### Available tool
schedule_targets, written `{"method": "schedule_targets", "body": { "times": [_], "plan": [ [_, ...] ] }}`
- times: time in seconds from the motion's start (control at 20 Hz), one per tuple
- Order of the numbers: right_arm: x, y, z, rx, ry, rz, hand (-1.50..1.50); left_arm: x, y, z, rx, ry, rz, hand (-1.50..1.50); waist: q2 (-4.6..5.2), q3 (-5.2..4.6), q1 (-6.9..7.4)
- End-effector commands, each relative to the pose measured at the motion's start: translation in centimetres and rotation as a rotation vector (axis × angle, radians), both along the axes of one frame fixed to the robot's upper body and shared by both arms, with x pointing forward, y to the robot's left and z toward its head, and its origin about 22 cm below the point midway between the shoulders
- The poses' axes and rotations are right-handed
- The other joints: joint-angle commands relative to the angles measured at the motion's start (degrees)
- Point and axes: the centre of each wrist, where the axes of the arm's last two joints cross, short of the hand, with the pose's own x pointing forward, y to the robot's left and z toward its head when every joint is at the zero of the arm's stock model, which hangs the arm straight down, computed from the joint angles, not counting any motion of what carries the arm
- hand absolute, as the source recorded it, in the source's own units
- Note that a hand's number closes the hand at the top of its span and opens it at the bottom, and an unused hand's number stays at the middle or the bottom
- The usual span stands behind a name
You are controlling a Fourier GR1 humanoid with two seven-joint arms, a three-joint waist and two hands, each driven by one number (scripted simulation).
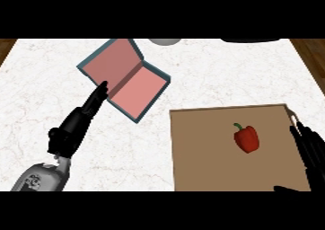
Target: Pick the bell pepper from the tray and place it in the cardboard box
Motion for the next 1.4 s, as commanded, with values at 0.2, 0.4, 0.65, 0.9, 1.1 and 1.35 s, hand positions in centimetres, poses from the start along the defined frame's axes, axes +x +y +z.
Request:
{"method": "schedule_targets", "body": {
  "times": [0.2,0.4,0.65,0.9,1.1,1.35],
  "plan": [
    [-3.3,5.4,8.0,-0.025,0.261,-0.054,-1.5,0.8,0.2,-0.2,0.014,0.008,-0.027,0.0,0.38,0.28,1.92],
    [-2.8,8.8,10.3,0.021,0.317,-0.104,-1.5,0.3,-3.3,1.0,0.009,-0.023,-0.068,0.0,0.51,0.43,3.75],
    [1.2,11.4,9.9,0.057,0.323,-0.128,-1.5,0.7,-3.5,0.7,-0.001,-0.007,-0.065,0.0,0.59,0.54,3.69],
    [1.8,9.4,9.1,0.051,0.345,-0.146,-1.5,0.7,-1.3,-0.9,0.007,-0.016,-0.045,0.0,0.52,0.56,3.09],
    [3.1,10.8,5.2,0.036,0.405,-0.163,-1.5,1.0,-3.4,-0.5,0.019,-0.028,-0.062,0.0,0.54,0.57,3.07],
    [4.7,8.7,3.8,0.031,0.406,-0.194,-1.5,0.1,-2.2,-0.8,-0.016,0.001,-0.043,0.0,0.53,0.57,3.14]
  ]
}}
